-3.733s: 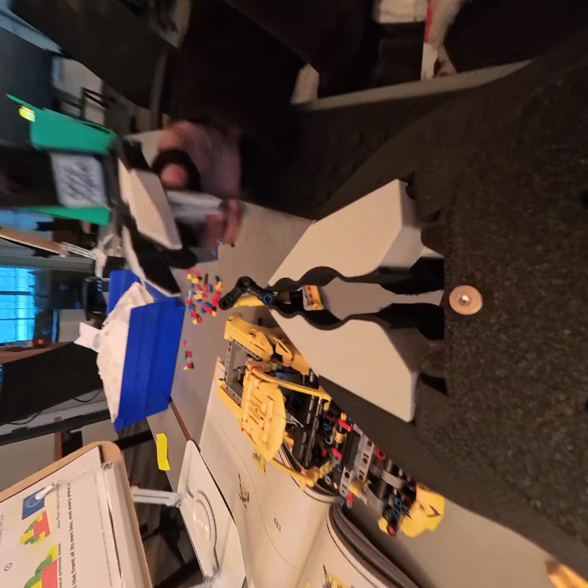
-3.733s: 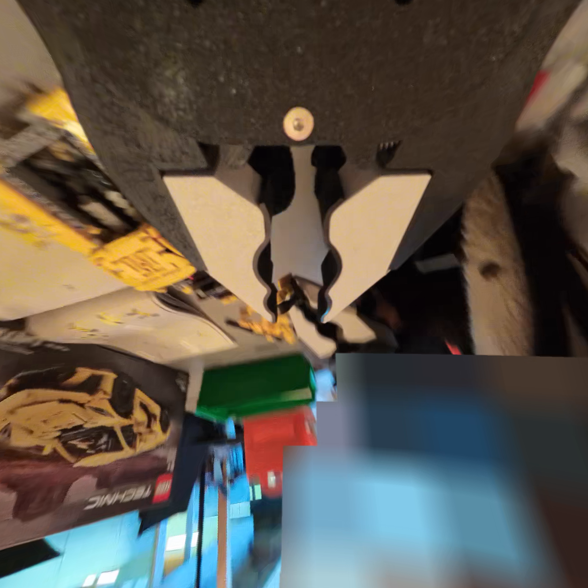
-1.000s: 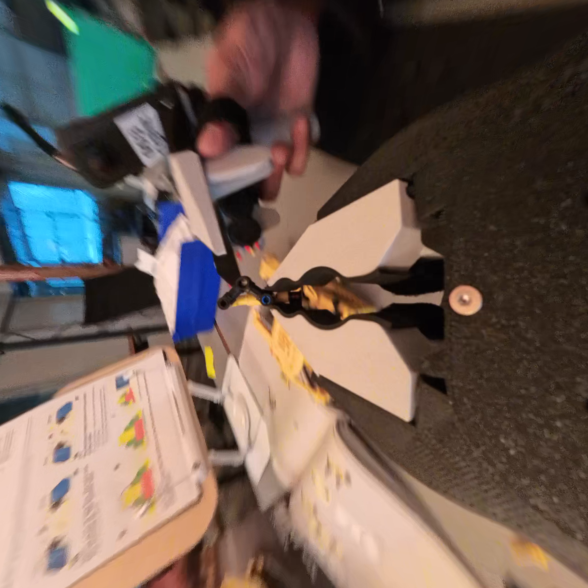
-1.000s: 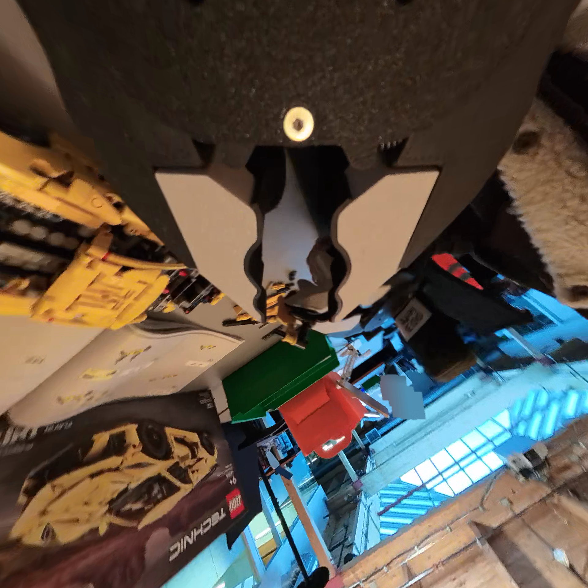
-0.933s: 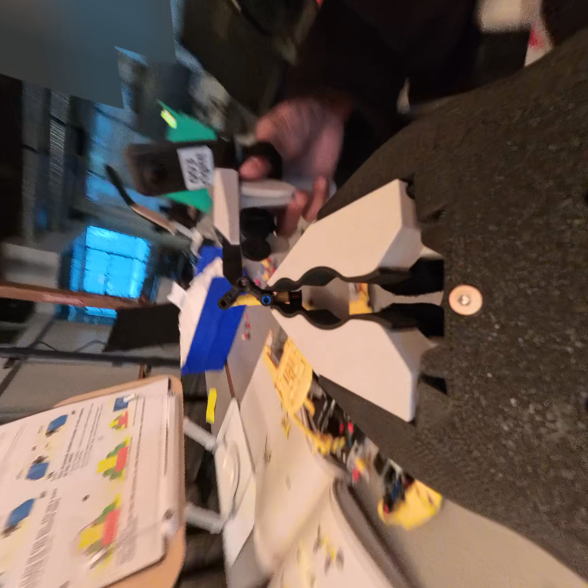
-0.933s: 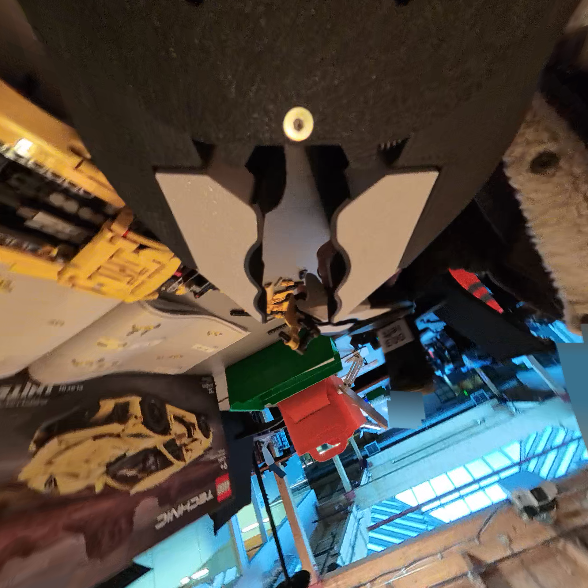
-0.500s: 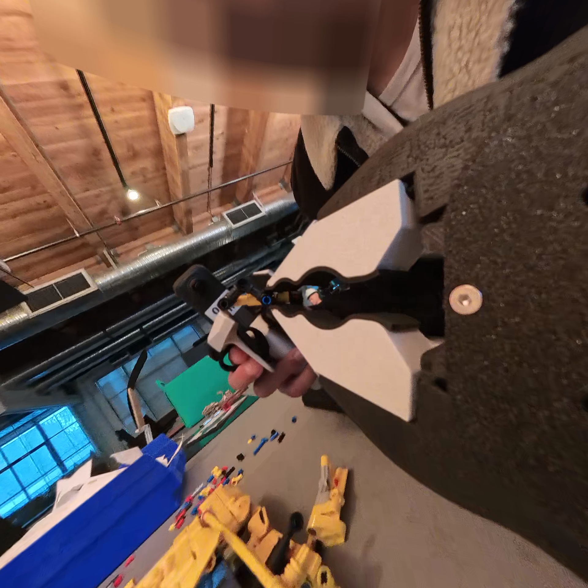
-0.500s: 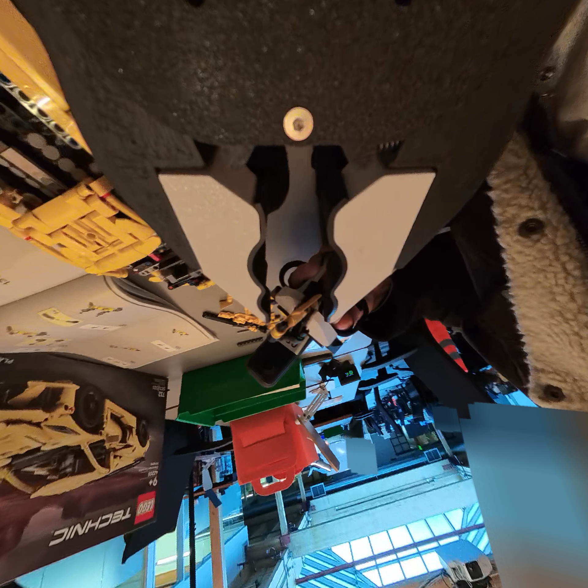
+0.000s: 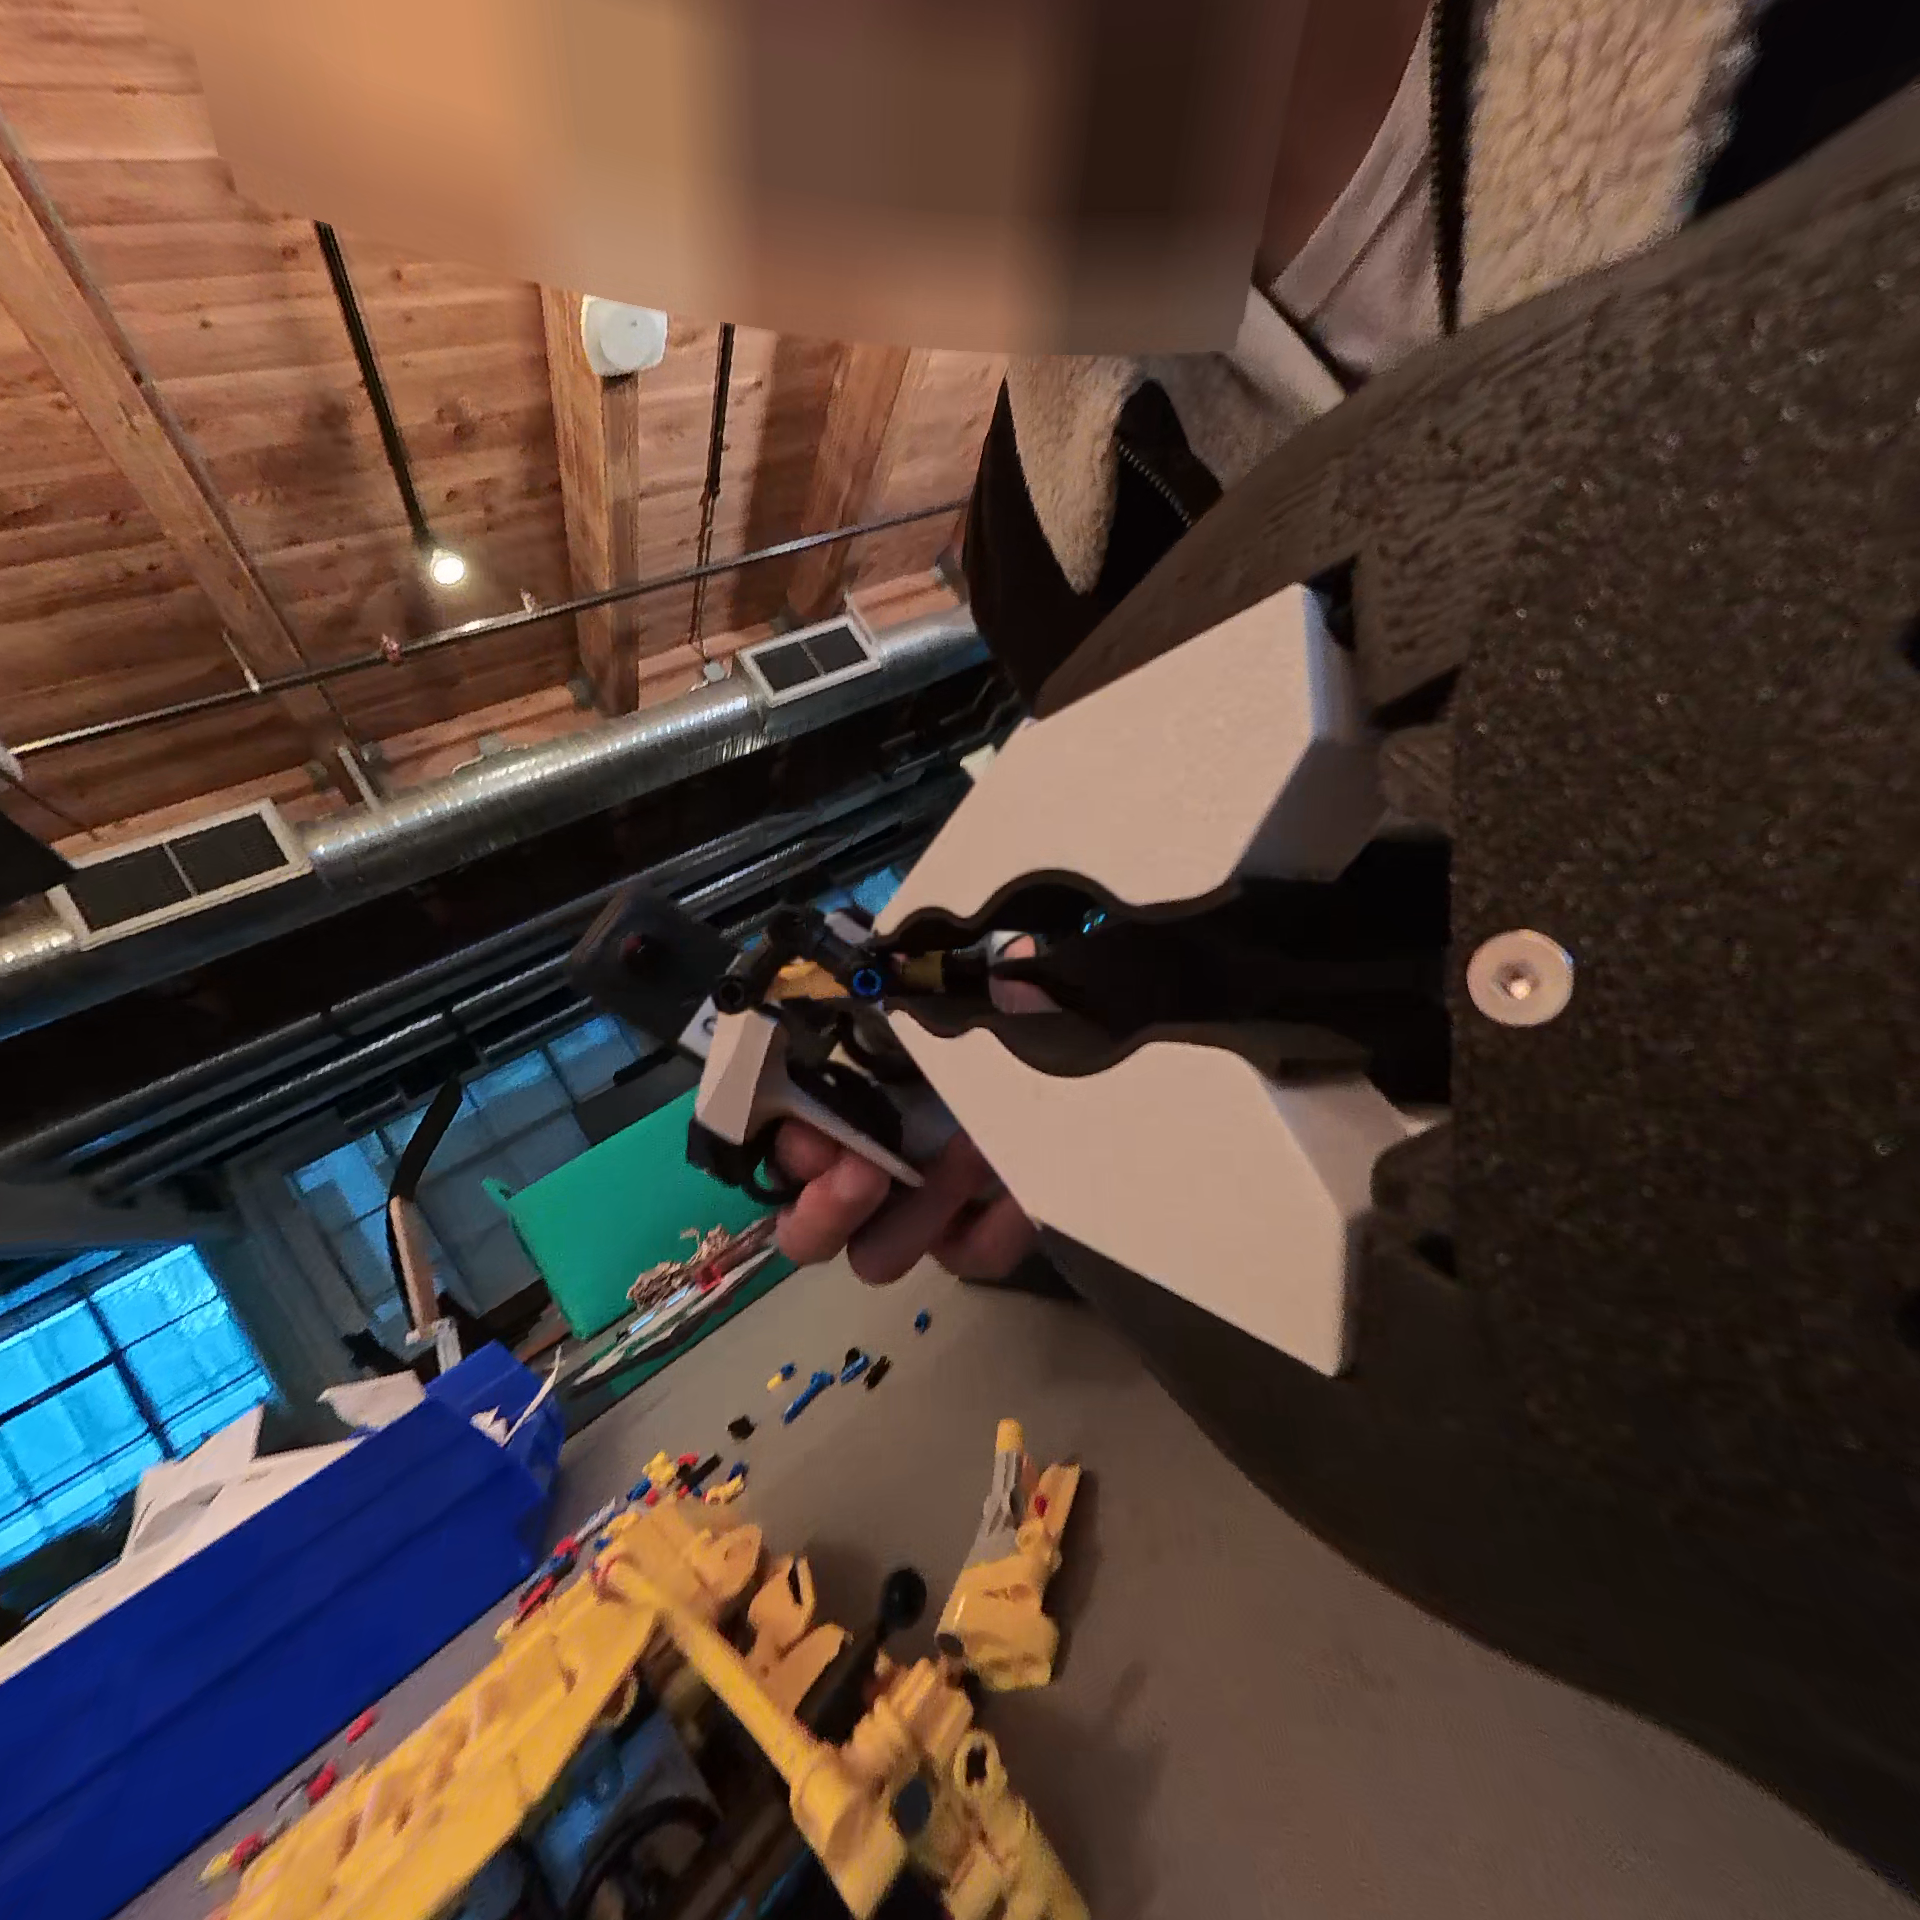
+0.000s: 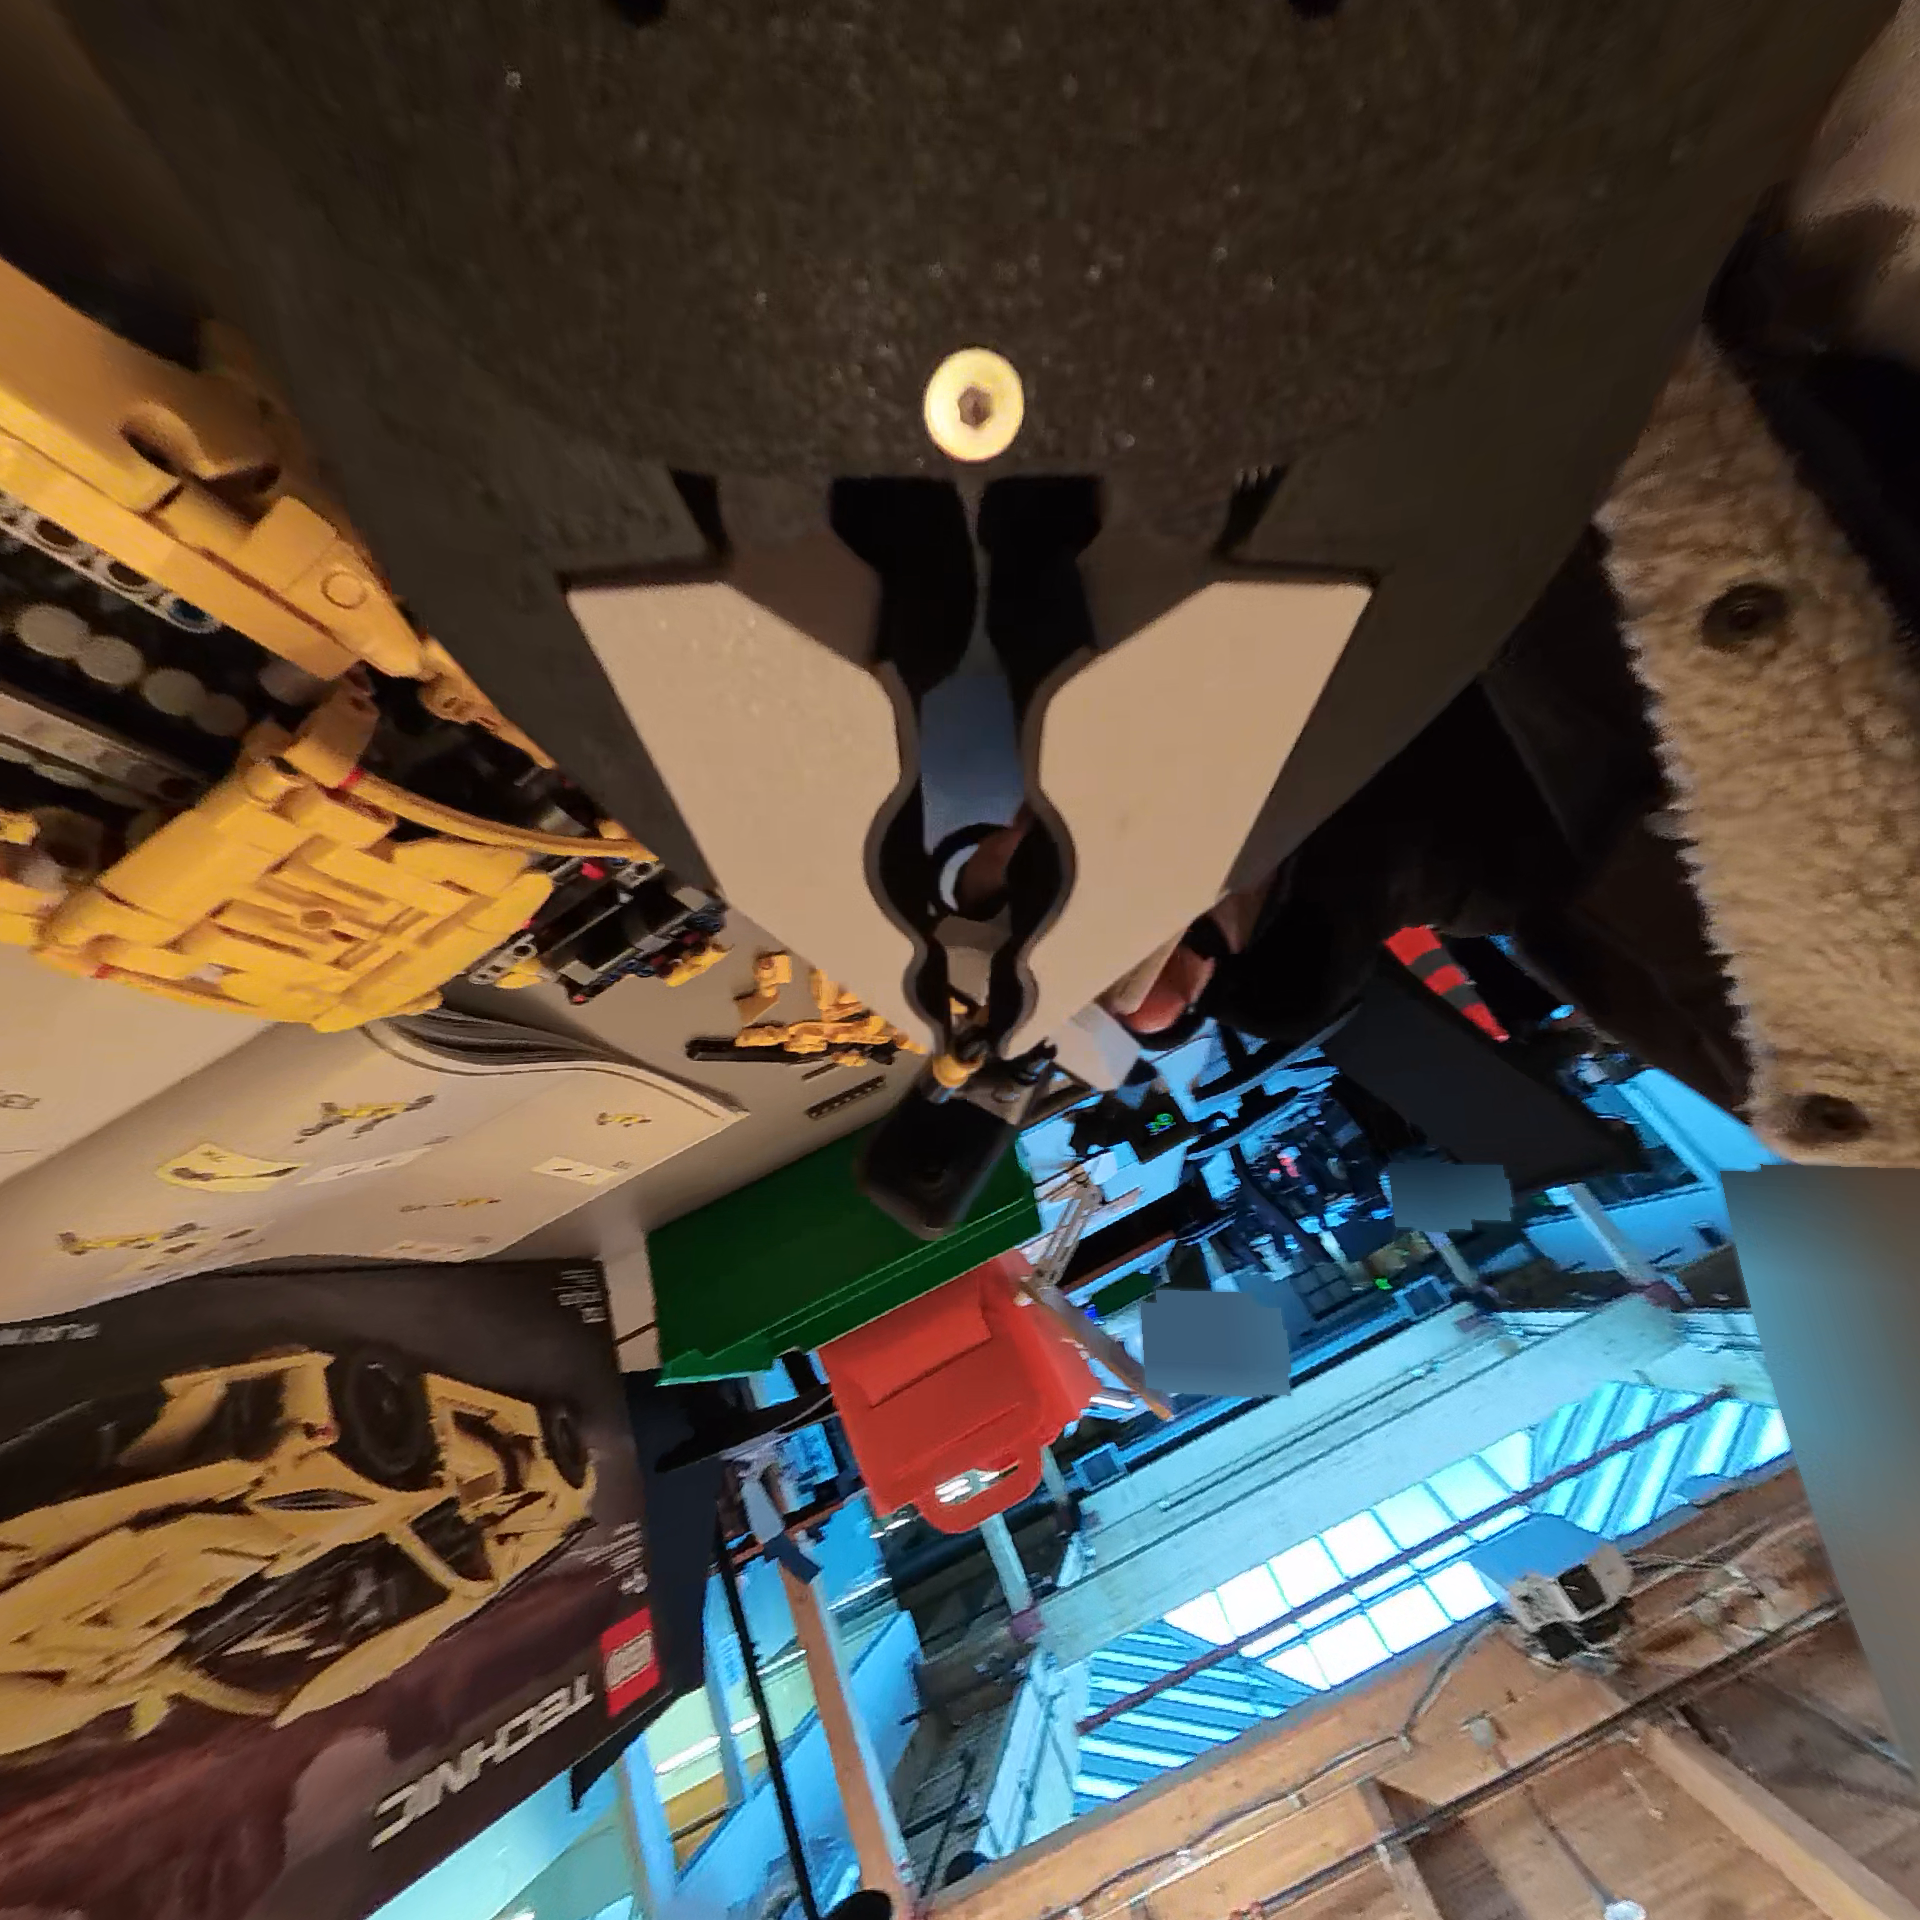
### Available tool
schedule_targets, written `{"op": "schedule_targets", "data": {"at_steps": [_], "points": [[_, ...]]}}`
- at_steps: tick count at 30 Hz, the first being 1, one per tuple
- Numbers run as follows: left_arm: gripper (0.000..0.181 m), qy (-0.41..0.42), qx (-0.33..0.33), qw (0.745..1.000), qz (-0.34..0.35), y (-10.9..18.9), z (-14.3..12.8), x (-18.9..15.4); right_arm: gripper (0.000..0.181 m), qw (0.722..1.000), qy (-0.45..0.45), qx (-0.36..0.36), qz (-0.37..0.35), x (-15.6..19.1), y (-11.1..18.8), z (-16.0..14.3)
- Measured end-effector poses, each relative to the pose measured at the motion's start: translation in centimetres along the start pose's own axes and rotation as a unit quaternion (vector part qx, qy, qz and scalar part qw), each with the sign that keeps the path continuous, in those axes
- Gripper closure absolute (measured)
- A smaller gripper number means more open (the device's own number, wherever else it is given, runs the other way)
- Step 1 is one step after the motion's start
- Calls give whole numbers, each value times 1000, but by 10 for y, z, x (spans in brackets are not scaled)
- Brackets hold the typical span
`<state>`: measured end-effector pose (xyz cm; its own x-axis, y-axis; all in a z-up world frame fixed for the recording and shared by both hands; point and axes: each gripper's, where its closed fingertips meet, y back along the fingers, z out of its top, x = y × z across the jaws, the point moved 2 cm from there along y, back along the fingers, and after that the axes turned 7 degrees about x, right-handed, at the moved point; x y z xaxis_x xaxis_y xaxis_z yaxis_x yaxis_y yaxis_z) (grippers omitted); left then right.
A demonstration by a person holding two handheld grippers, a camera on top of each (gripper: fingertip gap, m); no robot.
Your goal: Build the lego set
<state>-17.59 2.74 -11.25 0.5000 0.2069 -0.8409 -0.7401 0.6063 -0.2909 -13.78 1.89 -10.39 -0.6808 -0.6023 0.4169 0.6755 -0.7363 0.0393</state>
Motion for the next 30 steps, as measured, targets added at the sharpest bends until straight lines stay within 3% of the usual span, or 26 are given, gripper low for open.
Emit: {"op": "schedule_targets", "data": {"at_steps": [3,6,9,13,15,24,30], "points": [[174,-44,-11,998,54,2,5,7,176,999,8,-5,-45,-8,0,-1],[155,-153,-10,976,157,3,9,14,176,996,-11,-29,-82,-18,7,2],[150,-302,10,916,264,-1,10,17,176,993,-58,-49,-91,-28,14,3],[148,-464,44,806,367,-12,9,21,176,989,-126,-62,-36,-26,11,1],[148,-493,51,780,383,-16,9,22,176,989,-133,-58,-30,-25,9,-1],[156,-534,42,743,401,-15,16,18,177,979,-192,-64,19,-26,8,-6],[164,-509,43,772,377,-12,15,15,178,984,-171,-52,6,-24,7,-7]]}}
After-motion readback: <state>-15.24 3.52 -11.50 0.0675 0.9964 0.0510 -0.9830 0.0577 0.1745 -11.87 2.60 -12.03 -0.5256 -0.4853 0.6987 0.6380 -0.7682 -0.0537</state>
